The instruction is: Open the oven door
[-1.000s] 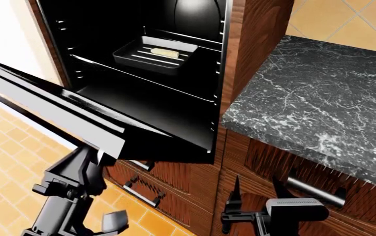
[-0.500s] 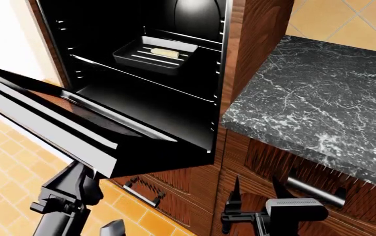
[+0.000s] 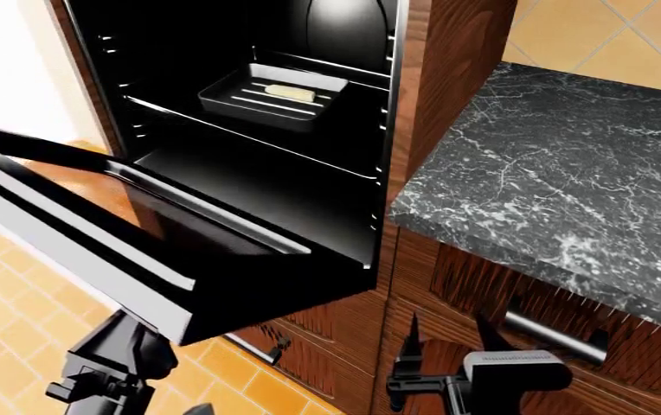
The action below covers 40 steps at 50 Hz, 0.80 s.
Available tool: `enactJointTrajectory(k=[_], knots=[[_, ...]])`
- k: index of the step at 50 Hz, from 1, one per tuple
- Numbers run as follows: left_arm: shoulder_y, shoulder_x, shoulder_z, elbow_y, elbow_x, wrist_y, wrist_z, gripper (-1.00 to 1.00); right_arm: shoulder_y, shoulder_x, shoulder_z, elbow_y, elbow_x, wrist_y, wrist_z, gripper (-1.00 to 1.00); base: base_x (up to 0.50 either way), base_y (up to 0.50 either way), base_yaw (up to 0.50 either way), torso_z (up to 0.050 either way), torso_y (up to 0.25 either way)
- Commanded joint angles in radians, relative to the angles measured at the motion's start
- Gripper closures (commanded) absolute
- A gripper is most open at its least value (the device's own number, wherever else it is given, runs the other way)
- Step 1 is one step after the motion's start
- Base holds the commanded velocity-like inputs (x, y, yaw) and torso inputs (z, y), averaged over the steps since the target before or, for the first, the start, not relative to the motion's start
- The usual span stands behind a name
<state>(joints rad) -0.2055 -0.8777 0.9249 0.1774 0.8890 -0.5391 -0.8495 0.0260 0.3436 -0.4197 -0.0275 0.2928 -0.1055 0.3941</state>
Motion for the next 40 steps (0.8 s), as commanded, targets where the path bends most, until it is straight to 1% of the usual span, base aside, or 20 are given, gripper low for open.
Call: enactJointTrajectory(k=[1,7,20,40], knots=[[0.014,-0.032,-0.137,-0.051,-0.122,-0.015,-0.089,1.0,0.001,-0.002,-0.006,0.018,-0.003,-0.009,-0.002,-1.0,0.0,0.0,0.0,0.0,0.011],[0.038,-0.034,-0.145,-0.055,-0.125,-0.016,-0.128,1.0,0.001,-0.003,-0.009,0.021,-0.004,-0.01,-0.001,-1.0,0.0,0.0,0.01,0.002,0.002],[0.073,-0.036,-0.161,-0.06,-0.147,-0.017,-0.165,1.0,0.004,-0.001,-0.01,0.025,-0.003,-0.014,0.0,-1.0,0.0,0.0,0.01,0.001,0.002],[0.098,-0.013,-0.164,-0.113,-0.158,0.021,-0.248,1.0,0.008,-0.003,-0.017,0.044,-0.009,-0.024,0.001,-1.0,0.0,0.0,0.01,0.001,0.003]])
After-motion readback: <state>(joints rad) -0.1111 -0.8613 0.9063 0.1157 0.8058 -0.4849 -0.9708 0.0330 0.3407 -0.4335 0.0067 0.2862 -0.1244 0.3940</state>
